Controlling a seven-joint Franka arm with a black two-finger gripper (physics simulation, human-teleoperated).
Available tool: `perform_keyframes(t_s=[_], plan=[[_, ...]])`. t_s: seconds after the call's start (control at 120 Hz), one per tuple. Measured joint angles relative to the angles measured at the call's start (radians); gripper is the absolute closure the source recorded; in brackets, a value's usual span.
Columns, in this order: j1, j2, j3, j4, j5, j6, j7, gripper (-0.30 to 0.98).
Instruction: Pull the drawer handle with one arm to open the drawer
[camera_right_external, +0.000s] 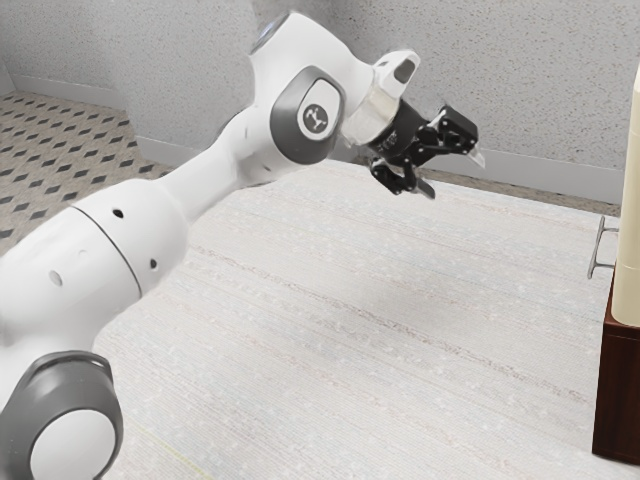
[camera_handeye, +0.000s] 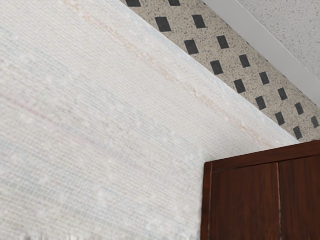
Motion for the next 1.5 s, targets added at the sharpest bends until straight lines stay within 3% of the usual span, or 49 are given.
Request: perform_keyframes(t_s=[0.167,0.308,0.667,0.8,1.117,1.5], plan=[[0.047,0.008,-0.107,0.002,-0.144,-0.174,-0.061,0.02],[0.057,0.091,-0.133,0.100,-0.197,-0.255,-0.100,0.02],[0.052,0.179,-0.181,0.165,-0.222,-0.116,-0.122,0.07],[0.058,0.177,-0.254,0.157,-0.258,-0.133,-0.116,0.10],[-0.021,0.218,-0.261,0.132,-0.277,-0.130,-0.102,0.14],[-0.023,0.228,-0.265,0.136,-0.276,-0.077,-0.051,0.33]])
